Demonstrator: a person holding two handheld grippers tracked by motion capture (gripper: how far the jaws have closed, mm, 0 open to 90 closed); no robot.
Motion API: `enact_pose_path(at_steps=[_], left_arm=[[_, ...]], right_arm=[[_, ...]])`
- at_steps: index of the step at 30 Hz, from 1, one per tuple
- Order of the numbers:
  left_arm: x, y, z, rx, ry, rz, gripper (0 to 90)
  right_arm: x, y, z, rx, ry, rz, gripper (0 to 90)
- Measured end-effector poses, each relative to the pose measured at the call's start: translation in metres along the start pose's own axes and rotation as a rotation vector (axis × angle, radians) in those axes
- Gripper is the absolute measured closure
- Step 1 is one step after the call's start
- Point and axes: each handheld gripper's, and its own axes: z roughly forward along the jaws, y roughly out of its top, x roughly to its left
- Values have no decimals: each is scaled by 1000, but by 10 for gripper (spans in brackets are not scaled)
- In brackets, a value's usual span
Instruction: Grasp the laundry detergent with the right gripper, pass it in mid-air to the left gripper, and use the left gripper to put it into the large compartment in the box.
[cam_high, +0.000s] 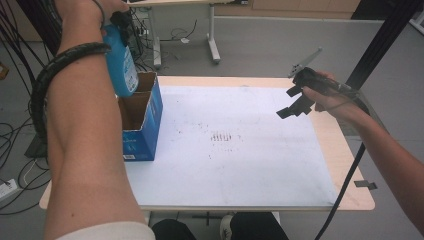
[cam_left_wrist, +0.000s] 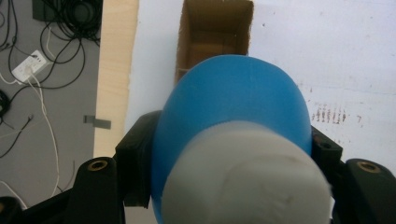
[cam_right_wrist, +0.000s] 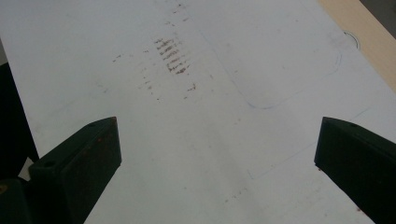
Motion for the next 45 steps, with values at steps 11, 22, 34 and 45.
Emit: enact_pose_path(at_steps=[11,22,34,45], left_arm=[[3,-1,15,12,-9,-2,358],[11,-4,44,42,-16,-8,358],[14,-10,76,66,-32,3,359],[14,-20,107,73,-35,19,359]], right_arm=[[2,3,2,6,-1,-9,5],[2,4,7,11,5,-10,5],[3,4,11,19,7,-12,5],[7,5,12,29,6,-26,5]])
